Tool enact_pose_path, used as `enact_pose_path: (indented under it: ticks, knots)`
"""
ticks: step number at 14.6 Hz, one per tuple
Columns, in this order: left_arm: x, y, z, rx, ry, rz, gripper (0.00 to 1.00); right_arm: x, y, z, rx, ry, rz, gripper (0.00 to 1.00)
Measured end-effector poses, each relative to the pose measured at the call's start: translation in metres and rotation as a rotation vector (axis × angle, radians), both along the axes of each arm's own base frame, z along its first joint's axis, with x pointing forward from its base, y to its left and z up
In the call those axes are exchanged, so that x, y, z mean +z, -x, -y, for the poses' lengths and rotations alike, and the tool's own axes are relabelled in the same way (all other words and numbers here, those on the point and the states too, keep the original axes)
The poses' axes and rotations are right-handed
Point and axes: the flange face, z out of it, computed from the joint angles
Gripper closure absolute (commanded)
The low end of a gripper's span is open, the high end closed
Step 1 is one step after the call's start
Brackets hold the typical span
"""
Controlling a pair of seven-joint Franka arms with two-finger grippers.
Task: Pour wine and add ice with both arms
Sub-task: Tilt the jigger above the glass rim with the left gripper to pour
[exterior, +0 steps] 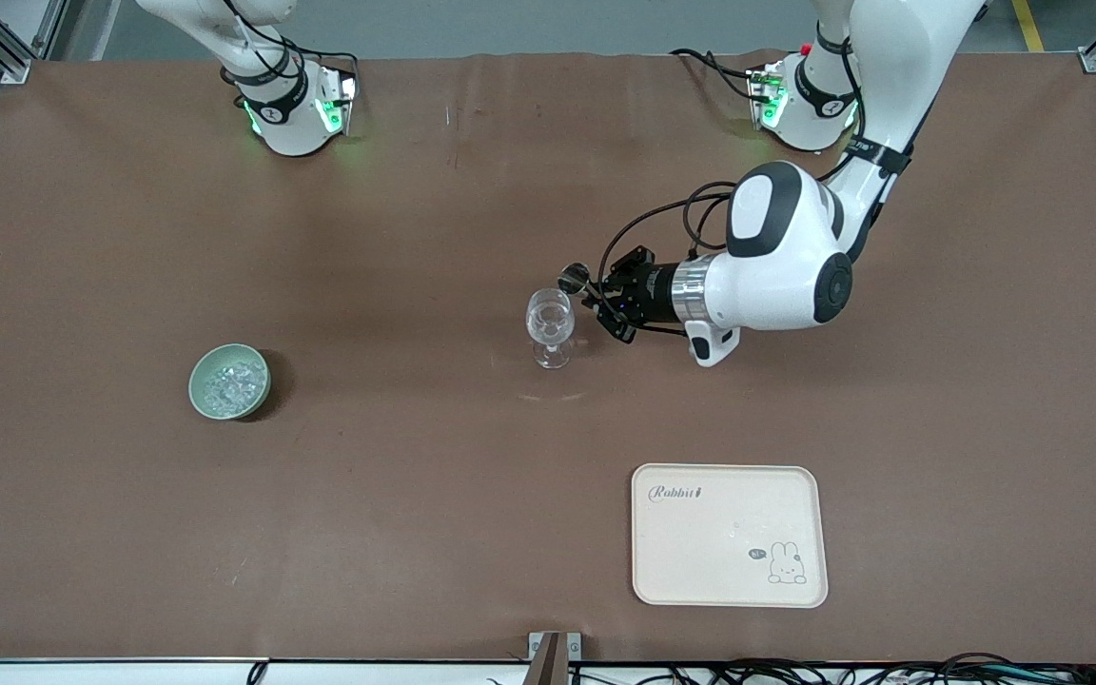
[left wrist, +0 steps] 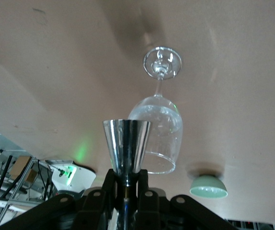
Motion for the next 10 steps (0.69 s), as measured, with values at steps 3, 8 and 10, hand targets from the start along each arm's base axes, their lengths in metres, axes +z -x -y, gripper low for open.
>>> enact_pose_path:
  ticks: [3, 8, 10]
  knots:
    - [0.004, 0.005, 0.011, 0.003, -0.058, 0.001, 1.0, 0.0, 0.0, 0.0, 0.0, 0.0, 0.0, 0.99]
    - [0.0, 0.015, 0.027, -0.001, -0.11, -0.003, 1.0, 0.0, 0.0, 0.0, 0.0, 0.0, 0.0, 0.99]
    - [-0.003, 0.014, 0.029, 0.005, -0.11, -0.004, 1.0, 0.0, 0.0, 0.0, 0.001, 0.0, 0.0, 0.99]
